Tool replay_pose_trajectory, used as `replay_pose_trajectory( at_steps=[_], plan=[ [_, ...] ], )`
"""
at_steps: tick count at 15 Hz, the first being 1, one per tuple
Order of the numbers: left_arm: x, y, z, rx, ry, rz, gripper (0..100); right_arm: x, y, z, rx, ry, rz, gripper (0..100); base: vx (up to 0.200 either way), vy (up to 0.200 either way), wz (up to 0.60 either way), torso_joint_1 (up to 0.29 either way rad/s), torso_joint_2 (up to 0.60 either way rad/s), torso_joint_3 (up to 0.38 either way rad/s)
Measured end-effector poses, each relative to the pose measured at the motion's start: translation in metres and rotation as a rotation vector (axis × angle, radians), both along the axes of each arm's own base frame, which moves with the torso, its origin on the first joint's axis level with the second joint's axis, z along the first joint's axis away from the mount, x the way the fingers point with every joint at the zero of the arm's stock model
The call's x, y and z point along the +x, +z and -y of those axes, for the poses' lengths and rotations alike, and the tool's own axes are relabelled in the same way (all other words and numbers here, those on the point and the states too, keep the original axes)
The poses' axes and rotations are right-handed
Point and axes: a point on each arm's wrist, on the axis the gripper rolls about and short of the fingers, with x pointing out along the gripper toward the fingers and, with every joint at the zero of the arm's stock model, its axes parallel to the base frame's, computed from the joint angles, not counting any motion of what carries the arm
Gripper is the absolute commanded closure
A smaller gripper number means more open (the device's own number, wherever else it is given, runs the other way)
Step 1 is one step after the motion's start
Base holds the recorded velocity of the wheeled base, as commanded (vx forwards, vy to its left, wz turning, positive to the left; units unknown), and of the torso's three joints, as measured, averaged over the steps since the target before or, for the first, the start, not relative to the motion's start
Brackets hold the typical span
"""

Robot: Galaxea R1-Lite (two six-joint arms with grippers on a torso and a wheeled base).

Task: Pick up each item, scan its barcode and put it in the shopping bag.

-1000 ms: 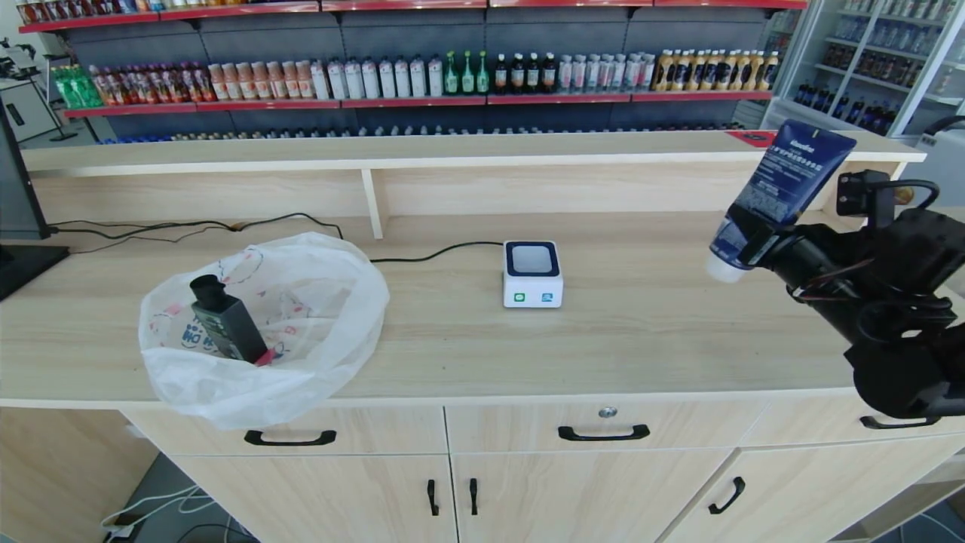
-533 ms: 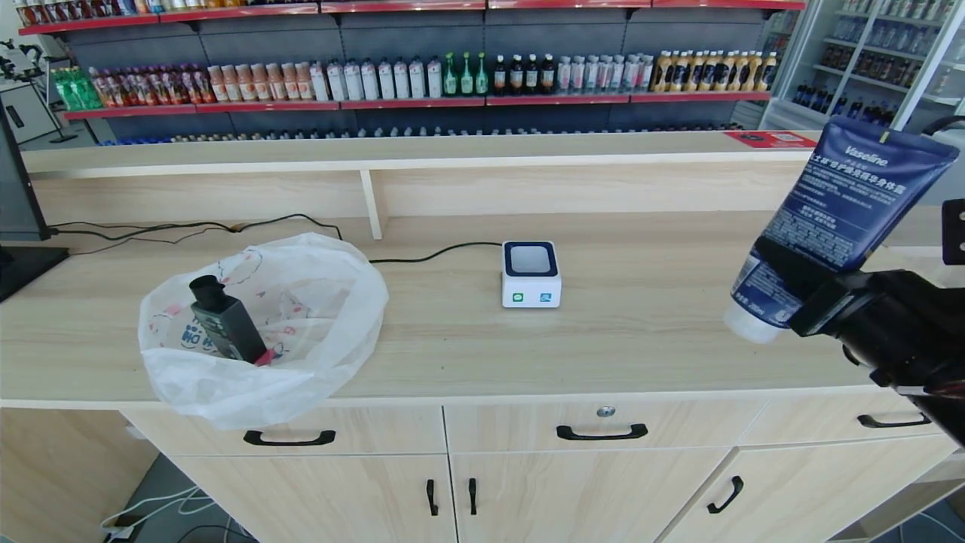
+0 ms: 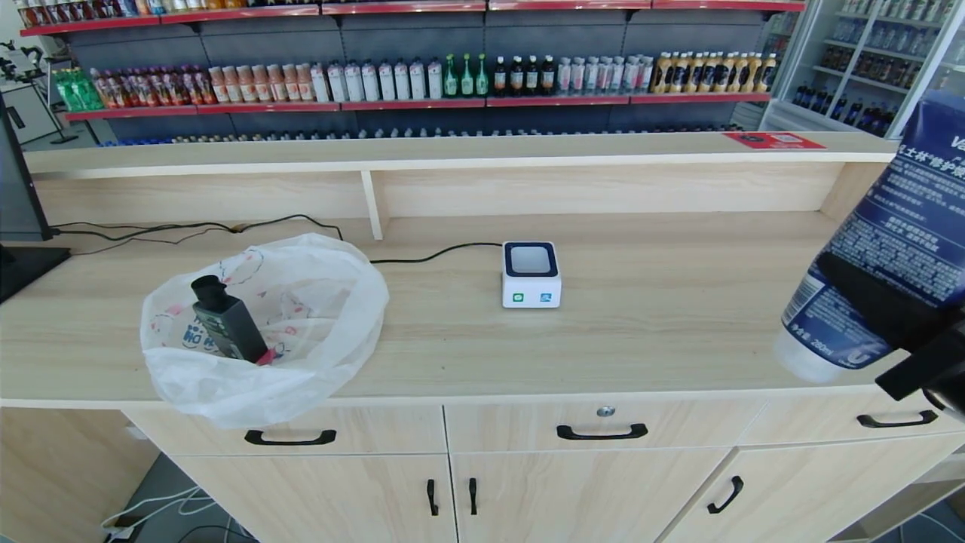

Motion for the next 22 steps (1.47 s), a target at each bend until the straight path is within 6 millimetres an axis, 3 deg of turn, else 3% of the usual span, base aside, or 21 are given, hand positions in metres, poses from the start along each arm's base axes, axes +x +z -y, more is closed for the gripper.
replay_pose_trajectory(
  at_steps=[6, 11, 16, 22],
  plan=[
    [0.0, 0.0, 0.0, -0.001, 0.0, 0.0, 0, -0.027, 0.005, -0.003, 0.011, 0.099, 0.006, 100, 0.0, 0.0, 0.0, 0.0, 0.0, 0.0],
    [0.0, 0.0, 0.0, -0.001, -0.001, 0.0, 0, -0.035, 0.006, -0.006, 0.199, 0.273, -0.083, 100, 0.0, 0.0, 0.0, 0.0, 0.0, 0.0],
    [0.0, 0.0, 0.0, 0.0, 0.0, 0.0, 0, -0.047, -0.024, -0.005, 0.164, 0.422, -0.208, 100, 0.0, 0.0, 0.0, 0.0, 0.0, 0.0],
    [0.0, 0.0, 0.0, -0.001, -0.001, 0.0, 0, -0.075, -0.04, -0.007, 0.164, 0.717, -0.287, 100, 0.0, 0.0, 0.0, 0.0, 0.0, 0.0]
  ],
)
